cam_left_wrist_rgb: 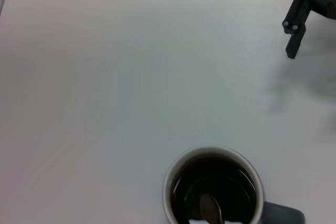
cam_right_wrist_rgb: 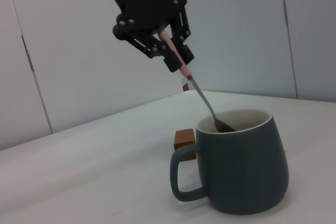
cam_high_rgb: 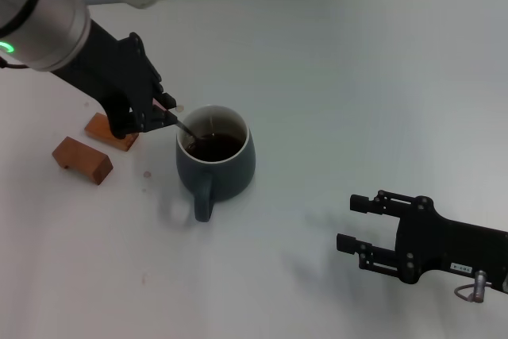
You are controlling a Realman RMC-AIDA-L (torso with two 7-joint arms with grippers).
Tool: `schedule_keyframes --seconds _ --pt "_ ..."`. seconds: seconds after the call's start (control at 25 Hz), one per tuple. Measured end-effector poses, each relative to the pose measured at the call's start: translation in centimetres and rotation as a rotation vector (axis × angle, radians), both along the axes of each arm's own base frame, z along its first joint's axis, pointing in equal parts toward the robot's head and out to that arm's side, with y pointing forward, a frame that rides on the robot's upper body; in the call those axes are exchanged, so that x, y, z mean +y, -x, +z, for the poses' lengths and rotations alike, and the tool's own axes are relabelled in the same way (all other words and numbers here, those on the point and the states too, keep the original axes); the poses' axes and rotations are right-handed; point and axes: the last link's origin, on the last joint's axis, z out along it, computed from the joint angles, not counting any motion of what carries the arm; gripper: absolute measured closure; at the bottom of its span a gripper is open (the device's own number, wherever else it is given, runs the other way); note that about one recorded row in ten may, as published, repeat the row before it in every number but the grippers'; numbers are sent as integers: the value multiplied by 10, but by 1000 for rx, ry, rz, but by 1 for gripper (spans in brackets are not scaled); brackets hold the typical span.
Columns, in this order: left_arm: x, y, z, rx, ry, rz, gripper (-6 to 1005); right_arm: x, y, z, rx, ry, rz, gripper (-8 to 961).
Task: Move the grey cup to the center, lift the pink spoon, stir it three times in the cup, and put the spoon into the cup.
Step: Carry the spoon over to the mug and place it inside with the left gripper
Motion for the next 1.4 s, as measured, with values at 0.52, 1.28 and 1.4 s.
schedule_keyframes --seconds 0.52,1.28,1.4 --pt "11 -9 -22 97 26 -17 863 2 0 -1 -8 -1 -1 297" --pt "7 -23 -42 122 87 -62 863 2 1 -3 -3 2 -3 297" --pt "10 -23 -44 120 73 -63 863 2 1 -3 -2 3 -4 297"
